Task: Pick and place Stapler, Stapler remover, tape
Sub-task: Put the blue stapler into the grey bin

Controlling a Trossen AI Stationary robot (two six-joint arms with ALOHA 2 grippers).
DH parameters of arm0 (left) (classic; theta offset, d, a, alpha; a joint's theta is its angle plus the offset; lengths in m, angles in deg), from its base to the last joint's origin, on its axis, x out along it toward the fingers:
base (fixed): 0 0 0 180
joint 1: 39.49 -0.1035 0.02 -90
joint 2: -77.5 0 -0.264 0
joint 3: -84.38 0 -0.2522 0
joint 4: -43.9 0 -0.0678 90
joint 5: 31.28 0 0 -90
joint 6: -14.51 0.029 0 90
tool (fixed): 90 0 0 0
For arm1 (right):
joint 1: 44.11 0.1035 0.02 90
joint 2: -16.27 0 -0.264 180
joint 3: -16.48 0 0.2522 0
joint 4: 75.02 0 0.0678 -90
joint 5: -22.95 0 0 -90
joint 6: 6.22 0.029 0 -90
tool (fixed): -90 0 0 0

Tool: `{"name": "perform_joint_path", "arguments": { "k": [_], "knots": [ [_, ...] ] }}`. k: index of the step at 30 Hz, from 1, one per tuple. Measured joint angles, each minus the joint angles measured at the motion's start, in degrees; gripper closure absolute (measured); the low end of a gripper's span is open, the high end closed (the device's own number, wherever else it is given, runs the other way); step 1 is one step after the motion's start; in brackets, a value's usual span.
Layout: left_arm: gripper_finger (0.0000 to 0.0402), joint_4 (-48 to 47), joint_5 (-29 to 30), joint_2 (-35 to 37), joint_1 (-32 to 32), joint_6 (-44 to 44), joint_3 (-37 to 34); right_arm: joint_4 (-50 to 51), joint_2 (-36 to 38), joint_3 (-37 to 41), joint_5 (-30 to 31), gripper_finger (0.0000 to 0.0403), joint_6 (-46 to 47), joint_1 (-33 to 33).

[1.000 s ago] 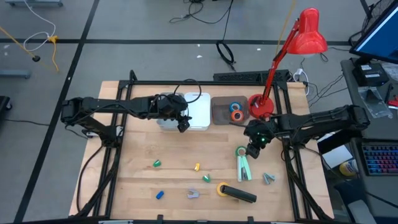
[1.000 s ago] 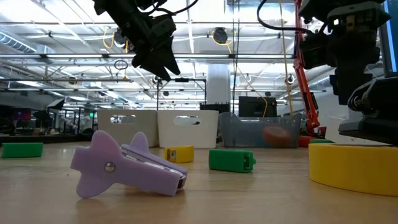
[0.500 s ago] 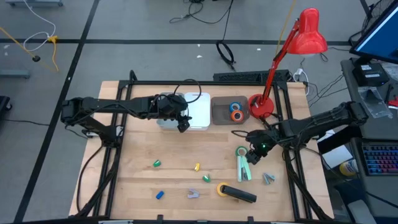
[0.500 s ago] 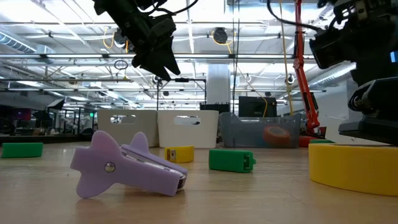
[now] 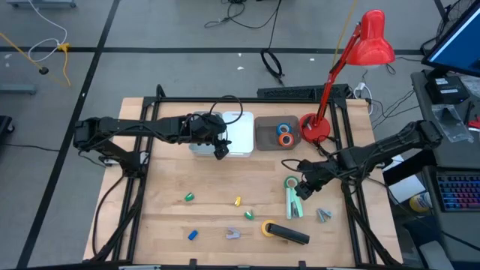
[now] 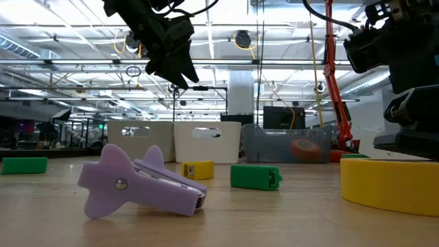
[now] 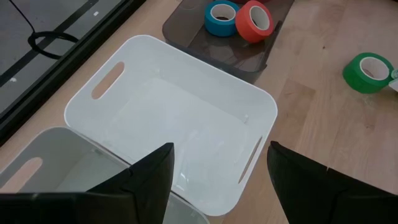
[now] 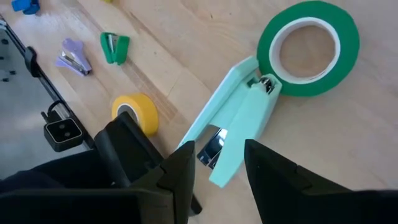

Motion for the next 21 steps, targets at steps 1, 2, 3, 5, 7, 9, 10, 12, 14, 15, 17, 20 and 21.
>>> {"name": "perform_joint_path", "arguments": {
  "k": [1,2,3,5,7,9,10,12,14,15,17,20,21],
  "knots": [
    [0.0144,0.01,0.01,0.0,0.0,-0.01,0.01,0.01,0.0,0.0,0.01,0.0273,-0.04,0.0],
    [0.0144,0.02,0.02,0.0,0.0,-0.01,-0.01,0.01,0.0,0.0,0.01,0.0273,-0.19,0.0],
    [0.0144,0.02,-0.01,0.0,0.0,-0.01,-0.01,-0.01,0.0,0.0,0.01,0.0273,-0.29,0.0],
    [0.0144,0.02,0.01,0.0,0.0,-0.01,0.0,-0.01,0.0,0.0,0.14,0.0273,-0.31,0.0],
    [0.0144,0.02,0.01,0.0,0.0,-0.08,0.0,-0.03,0.0,0.0,0.16,0.0273,-0.42,0.0],
    [0.0144,0.02,0.01,0.0,0.0,-0.69,0.01,-0.05,0.0,0.0,-0.02,0.0273,-0.44,-0.01],
    [0.0144,0.0,0.0,0.0,0.0,-0.84,-0.01,-0.08,0.0,0.0,-0.02,0.0273,-0.46,-0.02],
    [0.0144,0.02,0.02,0.0,0.0,-0.86,0.01,-0.01,0.0,0.0,0.22,0.0273,-0.44,-0.02],
    [0.0144,0.0,0.02,0.0,0.0,-0.86,0.01,0.02,0.0,0.0,0.66,0.0273,0.14,-0.02],
    [0.0144,0.0,0.02,0.0,0.0,-0.86,-0.01,0.26,0.0,0.0,1.51,0.0273,1.18,-0.02],
    [0.0144,0.0,0.02,0.0,0.0,-0.86,-0.01,1.28,0.0,0.0,2.49,0.0273,2.91,-0.13],
    [0.0144,0.0,0.04,0.0,0.0,-0.73,-0.01,3.45,0.0,0.0,3.25,0.0266,4.35,-0.15],
    [0.0144,0.0,0.04,0.0,0.0,-0.63,-0.01,4.31,0.0,0.0,3.22,0.026,4.43,-0.15]
  ]
}}
